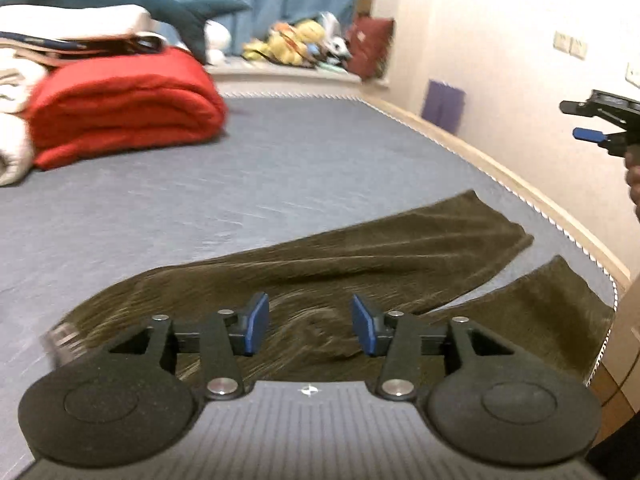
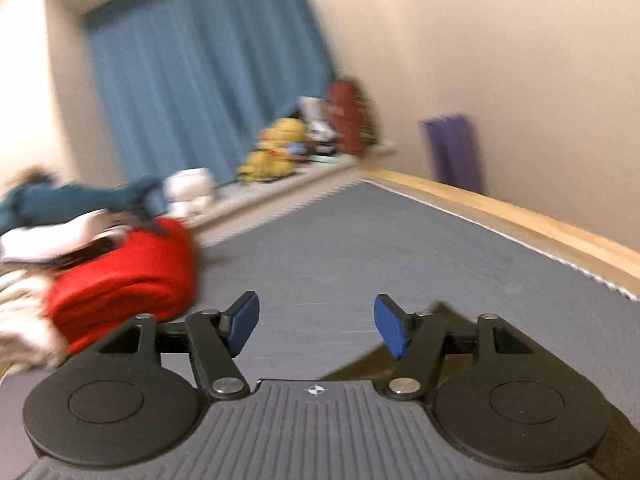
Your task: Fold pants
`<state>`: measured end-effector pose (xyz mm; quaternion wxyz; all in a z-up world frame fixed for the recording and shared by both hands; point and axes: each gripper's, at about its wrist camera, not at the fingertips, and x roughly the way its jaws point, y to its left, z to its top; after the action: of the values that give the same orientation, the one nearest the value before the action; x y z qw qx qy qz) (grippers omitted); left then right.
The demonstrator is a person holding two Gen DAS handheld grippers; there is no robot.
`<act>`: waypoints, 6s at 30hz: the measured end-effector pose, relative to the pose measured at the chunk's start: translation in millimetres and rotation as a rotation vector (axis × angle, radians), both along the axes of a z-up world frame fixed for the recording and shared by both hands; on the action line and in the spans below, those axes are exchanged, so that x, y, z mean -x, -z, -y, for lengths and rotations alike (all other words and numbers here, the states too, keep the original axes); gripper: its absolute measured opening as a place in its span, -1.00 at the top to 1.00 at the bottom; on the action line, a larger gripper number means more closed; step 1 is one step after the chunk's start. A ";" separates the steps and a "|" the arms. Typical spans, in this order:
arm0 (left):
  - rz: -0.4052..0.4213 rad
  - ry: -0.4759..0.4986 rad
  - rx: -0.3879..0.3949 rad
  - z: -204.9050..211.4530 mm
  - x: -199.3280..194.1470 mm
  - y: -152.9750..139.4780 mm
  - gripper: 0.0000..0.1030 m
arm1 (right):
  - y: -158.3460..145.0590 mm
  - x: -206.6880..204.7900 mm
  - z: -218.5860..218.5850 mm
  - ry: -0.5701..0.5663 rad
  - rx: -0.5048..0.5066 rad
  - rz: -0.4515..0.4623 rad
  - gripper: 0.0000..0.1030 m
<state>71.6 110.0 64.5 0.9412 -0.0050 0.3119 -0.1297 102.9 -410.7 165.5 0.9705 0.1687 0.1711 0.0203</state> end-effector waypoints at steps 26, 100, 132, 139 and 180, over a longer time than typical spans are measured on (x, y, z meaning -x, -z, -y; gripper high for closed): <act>-0.222 -0.369 0.064 -217.7 63.8 47.8 0.16 | 133.3 138.5 -274.1 -0.680 0.329 -0.098 -0.15; -0.140 -0.404 -0.001 -168.9 11.9 42.7 0.54 | 69.6 135.8 -249.8 -0.845 0.195 -0.166 0.01; -0.205 0.068 -0.317 -119.0 -147.7 40.6 0.80 | 83.2 57.7 -75.4 -0.292 -0.156 -0.401 -0.04; 0.051 0.224 -0.462 -50.8 22.7 -36.5 0.82 | 76.5 75.2 -31.2 -0.101 -0.260 -0.367 -0.04; -0.169 0.061 0.003 -51.4 137.5 119.8 0.21 | 114.3 60.5 23.8 0.059 -0.207 -0.325 0.36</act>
<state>-65.9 161.4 -55.2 0.9071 -0.0079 0.3901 -0.1580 42.3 -434.5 51.3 0.9077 0.2737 0.3177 -0.0180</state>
